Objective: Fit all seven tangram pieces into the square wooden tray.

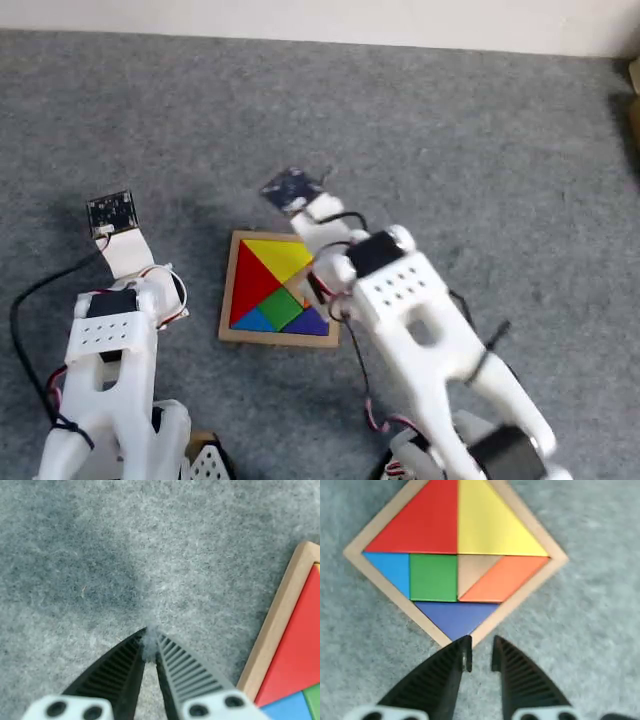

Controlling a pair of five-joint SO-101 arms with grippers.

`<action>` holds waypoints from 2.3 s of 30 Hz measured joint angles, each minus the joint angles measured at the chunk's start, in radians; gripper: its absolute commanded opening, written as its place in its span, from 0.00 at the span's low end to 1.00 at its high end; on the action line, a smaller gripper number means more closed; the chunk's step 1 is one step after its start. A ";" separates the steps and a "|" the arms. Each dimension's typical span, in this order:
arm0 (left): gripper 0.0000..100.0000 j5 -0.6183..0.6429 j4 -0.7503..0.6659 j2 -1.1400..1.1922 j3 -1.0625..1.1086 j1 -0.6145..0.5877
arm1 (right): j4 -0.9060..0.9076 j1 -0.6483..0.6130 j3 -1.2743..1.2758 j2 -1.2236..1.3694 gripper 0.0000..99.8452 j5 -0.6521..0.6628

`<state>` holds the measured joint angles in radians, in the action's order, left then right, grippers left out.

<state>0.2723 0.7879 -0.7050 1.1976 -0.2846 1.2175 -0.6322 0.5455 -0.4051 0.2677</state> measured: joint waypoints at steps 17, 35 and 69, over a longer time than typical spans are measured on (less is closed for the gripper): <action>0.01 0.000 0.000 -0.017 0.000 0.000 | 0.006 0.255 0.463 -0.649 0.00 -0.040; 0.01 -0.020 0.153 -0.769 0.278 0.078 | 0.006 0.387 0.704 -1.022 0.01 -0.101; 0.01 -0.284 0.290 -1.102 0.479 0.130 | -0.381 0.462 1.132 -1.028 0.01 -0.278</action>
<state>-0.0115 1.0779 -1.8067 1.6763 -0.1542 0.8370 -0.1703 1.6778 -1.4331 -0.0100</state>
